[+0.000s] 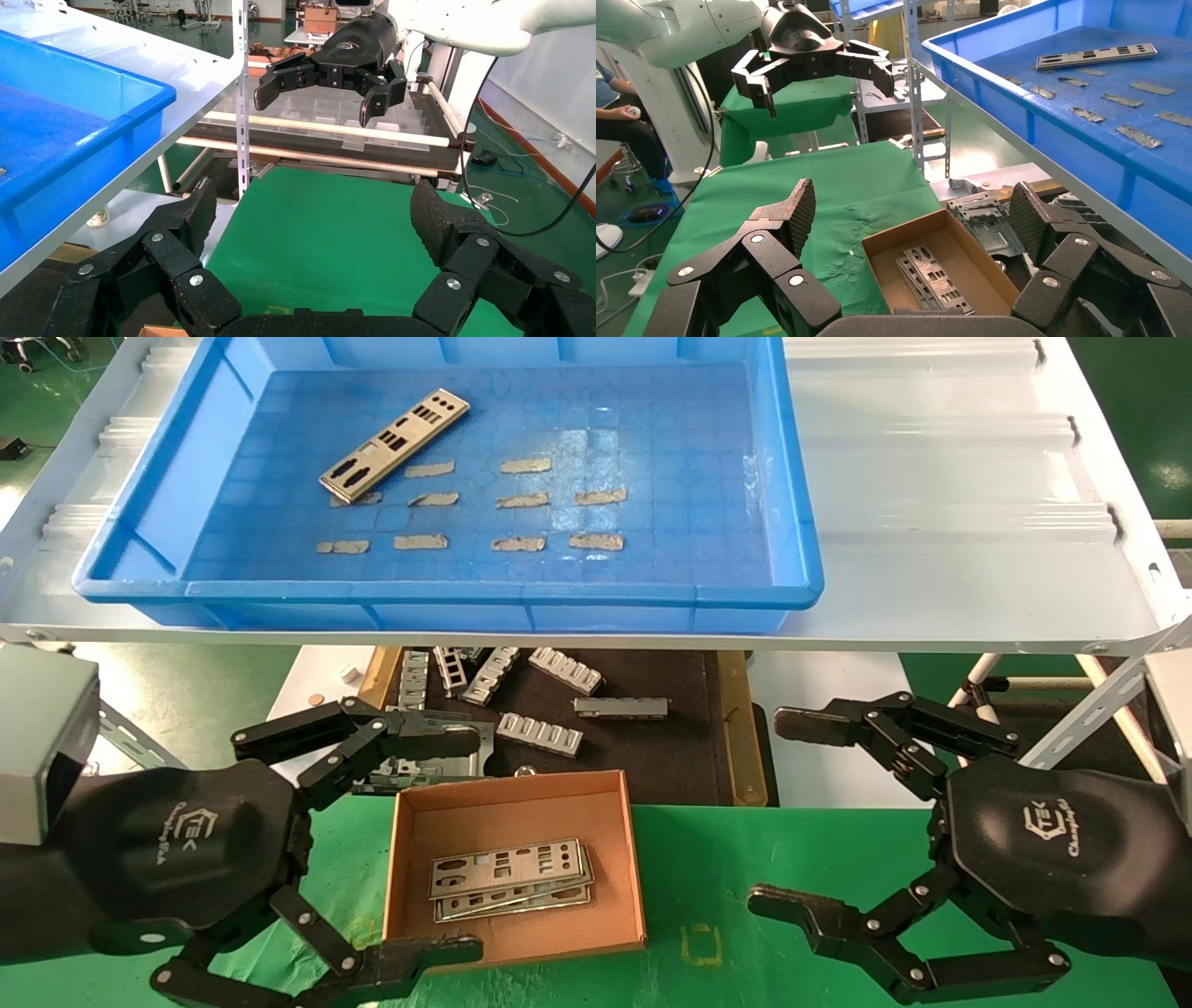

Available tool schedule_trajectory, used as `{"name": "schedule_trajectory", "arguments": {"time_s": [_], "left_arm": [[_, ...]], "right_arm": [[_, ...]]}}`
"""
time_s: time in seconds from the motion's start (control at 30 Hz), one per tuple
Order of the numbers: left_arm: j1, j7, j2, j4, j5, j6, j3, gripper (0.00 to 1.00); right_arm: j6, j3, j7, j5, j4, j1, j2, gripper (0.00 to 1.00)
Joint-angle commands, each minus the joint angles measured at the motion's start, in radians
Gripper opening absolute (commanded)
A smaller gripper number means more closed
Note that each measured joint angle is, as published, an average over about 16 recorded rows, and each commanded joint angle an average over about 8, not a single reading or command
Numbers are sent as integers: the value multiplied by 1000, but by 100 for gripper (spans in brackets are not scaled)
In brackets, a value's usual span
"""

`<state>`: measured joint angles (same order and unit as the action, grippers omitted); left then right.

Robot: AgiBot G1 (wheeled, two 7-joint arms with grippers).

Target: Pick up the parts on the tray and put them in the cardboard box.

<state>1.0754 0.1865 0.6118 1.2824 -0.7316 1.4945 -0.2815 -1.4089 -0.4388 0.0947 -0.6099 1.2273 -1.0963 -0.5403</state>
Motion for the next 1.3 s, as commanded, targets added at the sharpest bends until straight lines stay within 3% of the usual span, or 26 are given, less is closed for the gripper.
{"name": "schedule_trajectory", "arguments": {"time_s": [0.03, 1.3], "left_arm": [[0, 0, 0, 0, 0, 0, 0, 100], [0, 0, 0, 0, 0, 0, 0, 100]], "right_arm": [[0, 0, 0, 0, 0, 0, 0, 100], [0, 0, 0, 0, 0, 0, 0, 100]]}}
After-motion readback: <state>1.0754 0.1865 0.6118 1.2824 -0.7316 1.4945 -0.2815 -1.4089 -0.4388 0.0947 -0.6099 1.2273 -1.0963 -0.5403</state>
